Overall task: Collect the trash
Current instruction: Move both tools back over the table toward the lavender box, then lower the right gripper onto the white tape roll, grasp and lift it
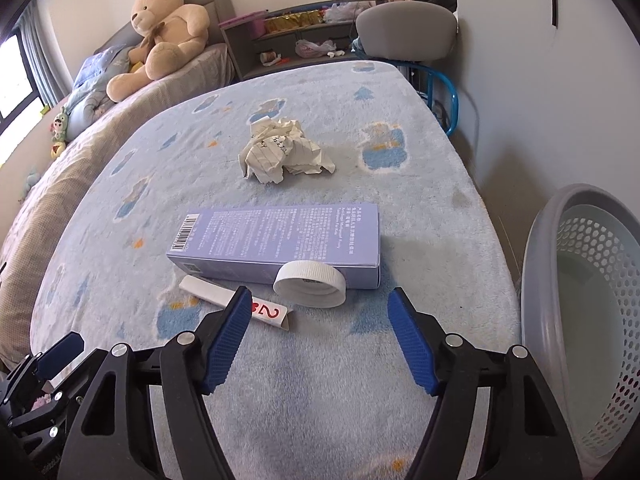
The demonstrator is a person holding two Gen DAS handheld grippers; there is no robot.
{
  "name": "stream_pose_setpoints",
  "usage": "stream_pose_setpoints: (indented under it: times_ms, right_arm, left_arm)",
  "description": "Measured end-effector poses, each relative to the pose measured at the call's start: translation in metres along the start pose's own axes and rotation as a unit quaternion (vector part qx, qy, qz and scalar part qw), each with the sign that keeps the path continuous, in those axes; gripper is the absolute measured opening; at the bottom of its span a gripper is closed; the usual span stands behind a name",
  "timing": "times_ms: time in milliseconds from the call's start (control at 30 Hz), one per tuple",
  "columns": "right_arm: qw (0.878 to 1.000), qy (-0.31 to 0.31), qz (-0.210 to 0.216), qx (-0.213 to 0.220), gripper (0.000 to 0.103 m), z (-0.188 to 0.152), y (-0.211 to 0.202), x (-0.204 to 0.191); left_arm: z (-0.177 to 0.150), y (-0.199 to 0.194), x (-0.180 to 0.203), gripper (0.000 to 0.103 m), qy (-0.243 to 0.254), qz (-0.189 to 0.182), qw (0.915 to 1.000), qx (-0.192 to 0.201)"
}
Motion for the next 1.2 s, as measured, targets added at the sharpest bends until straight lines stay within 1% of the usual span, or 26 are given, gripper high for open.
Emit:
stream_pose_setpoints:
  times_ms: [133, 267, 400, 700, 900, 1067, 1200]
  right_arm:
    - [1.000, -0.001, -0.011, -0.009, 0.059, 0.002, 0.010, -0.003]
    - [1.000, -0.002, -0.016, -0.011, 0.055, 0.003, 0.014, -0.005]
    - [1.000, -0.005, -0.015, -0.013, 0.040, 0.003, 0.016, -0.006]
    - [1.000, -0.020, -0.004, -0.017, 0.039, -0.002, 0.011, -0.015]
    - [0.999, -0.028, 0.020, -0.035, 0.039, -0.015, 0.006, -0.026]
    - [0.997, -0.031, 0.050, -0.051, 0.039, -0.029, 0.001, -0.036]
    - [0.996, -0.039, 0.065, -0.056, 0.039, -0.038, -0.004, -0.043]
  left_arm:
    - [0.002, 0.004, -0.005, 0.064, -0.003, -0.002, 1.0000, -0.003]
    - [0.003, 0.008, -0.010, 0.064, -0.007, -0.005, 0.9999, -0.007]
    - [0.003, 0.011, -0.012, 0.064, -0.009, -0.007, 0.9999, -0.010]
    - [0.003, 0.011, -0.015, 0.064, -0.013, -0.010, 0.9998, -0.010]
    - [0.001, 0.009, -0.017, 0.064, -0.018, -0.010, 0.9998, -0.009]
    - [-0.001, 0.004, -0.021, 0.064, -0.023, -0.009, 0.9997, -0.006]
    - [-0.001, 0.001, -0.022, 0.064, -0.027, -0.006, 0.9996, -0.005]
Point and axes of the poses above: each gripper's, at about its wrist camera, not at the fingertips, and y roughly the way its jaws point, x to its right, z to its top, the point moved 3 cm from there along y, roughly the way its jaws point, and after that the axes turned 10 degrees about -x, right-handed, at the moved point
